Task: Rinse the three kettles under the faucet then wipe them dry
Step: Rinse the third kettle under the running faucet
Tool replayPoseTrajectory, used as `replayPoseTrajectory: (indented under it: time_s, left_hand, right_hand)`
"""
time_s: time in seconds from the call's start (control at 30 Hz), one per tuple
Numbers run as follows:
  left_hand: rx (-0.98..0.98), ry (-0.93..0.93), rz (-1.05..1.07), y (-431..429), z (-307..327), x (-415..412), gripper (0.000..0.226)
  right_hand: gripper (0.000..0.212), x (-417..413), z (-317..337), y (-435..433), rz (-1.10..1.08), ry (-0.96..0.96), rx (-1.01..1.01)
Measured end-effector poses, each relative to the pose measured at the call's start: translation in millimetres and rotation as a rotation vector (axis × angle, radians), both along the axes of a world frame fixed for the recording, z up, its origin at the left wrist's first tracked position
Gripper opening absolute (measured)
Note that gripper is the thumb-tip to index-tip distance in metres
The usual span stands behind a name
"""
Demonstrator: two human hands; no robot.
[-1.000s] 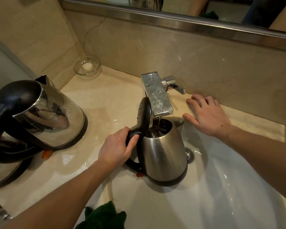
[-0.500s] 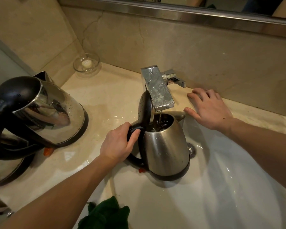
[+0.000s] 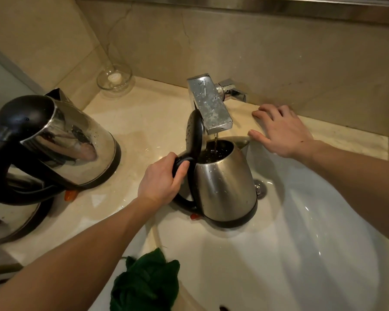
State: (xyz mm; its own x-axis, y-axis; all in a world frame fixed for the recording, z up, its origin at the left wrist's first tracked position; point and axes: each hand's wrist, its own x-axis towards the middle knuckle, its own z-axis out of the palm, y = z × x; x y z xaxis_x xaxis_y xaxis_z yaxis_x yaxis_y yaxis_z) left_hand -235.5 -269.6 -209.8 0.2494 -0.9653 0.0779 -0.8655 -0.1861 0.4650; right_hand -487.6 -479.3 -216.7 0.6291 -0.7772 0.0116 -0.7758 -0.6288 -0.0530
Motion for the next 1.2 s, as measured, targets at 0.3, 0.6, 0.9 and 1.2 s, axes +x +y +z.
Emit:
replayPoseTrajectory:
  time_s: [0.3, 0.6, 0.9, 1.2]
  left_hand:
    - [0.035, -0.002, 0.003, 0, -2, 1, 0.051]
    - [0.074, -0.001, 0.012, -1, -3, 3, 0.048]
    - [0.113, 0.009, 0.02, -1, -1, 2, 0.039]
    - [0.103, 0.017, -0.013, 1, 3, 4, 0.041]
  right_hand:
    - [0.049, 15, 11, 8, -0.214, -0.315, 0.26]
    - [0.053, 41, 66, 37, -0.386, -0.894, 0.612]
    - [0.053, 70, 90, 45, -0.423, -1.088, 0.607]
    - [0.079, 68, 88, 60, -0.438, -0.901, 0.572]
